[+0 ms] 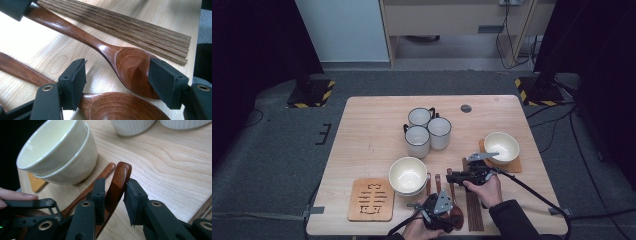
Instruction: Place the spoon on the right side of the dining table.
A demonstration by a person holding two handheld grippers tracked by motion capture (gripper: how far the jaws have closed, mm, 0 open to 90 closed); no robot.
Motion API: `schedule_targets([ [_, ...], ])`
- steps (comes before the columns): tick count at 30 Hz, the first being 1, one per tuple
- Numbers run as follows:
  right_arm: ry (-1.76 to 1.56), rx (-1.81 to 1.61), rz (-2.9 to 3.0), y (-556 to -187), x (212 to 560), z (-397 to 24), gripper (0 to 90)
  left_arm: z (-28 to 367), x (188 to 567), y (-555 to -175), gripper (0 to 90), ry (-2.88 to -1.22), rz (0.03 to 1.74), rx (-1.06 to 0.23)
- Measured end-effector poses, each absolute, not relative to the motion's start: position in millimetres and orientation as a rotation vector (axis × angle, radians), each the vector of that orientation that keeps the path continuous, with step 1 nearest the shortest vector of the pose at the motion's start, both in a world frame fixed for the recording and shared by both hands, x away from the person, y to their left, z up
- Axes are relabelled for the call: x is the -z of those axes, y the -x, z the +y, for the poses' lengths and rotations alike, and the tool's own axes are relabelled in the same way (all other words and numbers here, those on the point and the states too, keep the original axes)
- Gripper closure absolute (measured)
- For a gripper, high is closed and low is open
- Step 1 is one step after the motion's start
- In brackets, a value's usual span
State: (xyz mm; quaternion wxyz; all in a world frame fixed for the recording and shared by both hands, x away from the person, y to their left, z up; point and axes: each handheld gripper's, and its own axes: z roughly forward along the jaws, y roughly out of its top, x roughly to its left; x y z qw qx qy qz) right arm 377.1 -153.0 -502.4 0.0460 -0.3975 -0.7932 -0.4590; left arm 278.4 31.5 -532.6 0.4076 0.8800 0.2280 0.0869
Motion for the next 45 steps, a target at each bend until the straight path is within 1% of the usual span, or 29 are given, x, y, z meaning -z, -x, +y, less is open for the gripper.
schedule_targets([
  [13, 1.195, 1.502, -2.354, -374, 490, -157, 76.8, 34, 532, -281, 30.8, -2.212, 0.608, -0.211],
  [33, 1.208, 1.555, -2.229, -373, 484, -158, 84.1, 34, 531, -282, 33.6, -2.211, 0.609, -0.210],
  [42, 1.215, 1.567, -2.222, -373, 483, -158, 84.3, 34, 531, -282, 34.5, -2.210, 0.621, -0.215],
  [45, 1.218, 1.594, -2.233, -373, 481, -159, 84.3, 35, 530, -282, 37.2, -2.213, 0.641, -0.231],
])
